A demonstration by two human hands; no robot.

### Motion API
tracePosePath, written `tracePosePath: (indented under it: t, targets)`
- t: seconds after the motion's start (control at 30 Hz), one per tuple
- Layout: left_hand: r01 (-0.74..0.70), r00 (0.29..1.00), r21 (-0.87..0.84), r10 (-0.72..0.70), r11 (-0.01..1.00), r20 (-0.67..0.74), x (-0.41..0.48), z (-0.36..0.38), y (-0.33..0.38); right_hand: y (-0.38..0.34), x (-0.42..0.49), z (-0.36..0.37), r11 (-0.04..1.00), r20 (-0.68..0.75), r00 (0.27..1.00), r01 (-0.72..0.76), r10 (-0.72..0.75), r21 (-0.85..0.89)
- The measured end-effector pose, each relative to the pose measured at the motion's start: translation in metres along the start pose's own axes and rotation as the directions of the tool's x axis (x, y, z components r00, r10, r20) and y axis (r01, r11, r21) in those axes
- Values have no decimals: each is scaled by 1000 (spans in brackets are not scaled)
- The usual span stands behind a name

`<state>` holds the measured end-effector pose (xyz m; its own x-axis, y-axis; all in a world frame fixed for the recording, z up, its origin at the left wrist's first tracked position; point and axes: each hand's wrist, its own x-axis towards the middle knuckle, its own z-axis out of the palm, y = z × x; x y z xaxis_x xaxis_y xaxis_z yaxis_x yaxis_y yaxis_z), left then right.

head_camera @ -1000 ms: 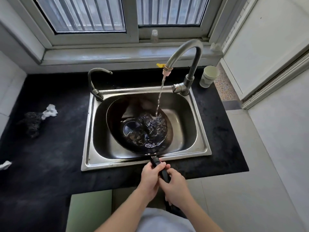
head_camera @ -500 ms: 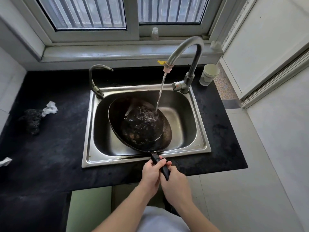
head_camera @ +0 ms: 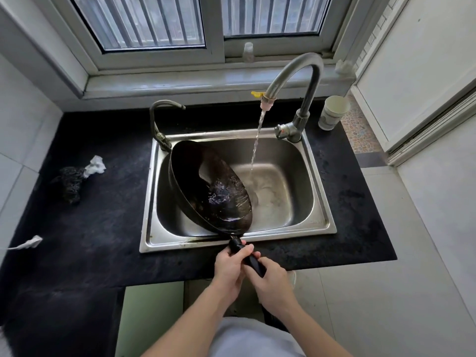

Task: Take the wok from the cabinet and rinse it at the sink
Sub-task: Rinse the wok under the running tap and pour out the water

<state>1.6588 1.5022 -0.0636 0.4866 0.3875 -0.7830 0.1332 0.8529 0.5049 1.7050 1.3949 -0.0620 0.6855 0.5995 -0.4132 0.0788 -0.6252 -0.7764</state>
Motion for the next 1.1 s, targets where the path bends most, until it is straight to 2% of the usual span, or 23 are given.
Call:
tracePosePath:
  t: [0.2, 0.4, 0.63, 0.87, 1.1]
  targets:
    - [38, 999, -23, -38, 999, 12, 3, -11, 4, 1, 4, -1, 996, 87, 995, 40, -46, 75]
    - [-40, 999, 60, 41, 997, -15, 1, -16, 3, 1, 6, -3, 989, 167, 984, 33, -57, 144]
    - [-117, 993, 21, 117, 993, -13, -1, -17, -2, 4, 9, 1, 972, 205, 976, 18, -67, 233]
    - [-135, 991, -23, 135, 991, -22, 2, -19, -4, 7, 14, 1, 975, 231, 972, -2, -50, 221]
    - [-129, 990, 23, 130, 991, -55, 2, -15, -2, 7, 16, 0, 946, 279, 960, -106, 18, 307]
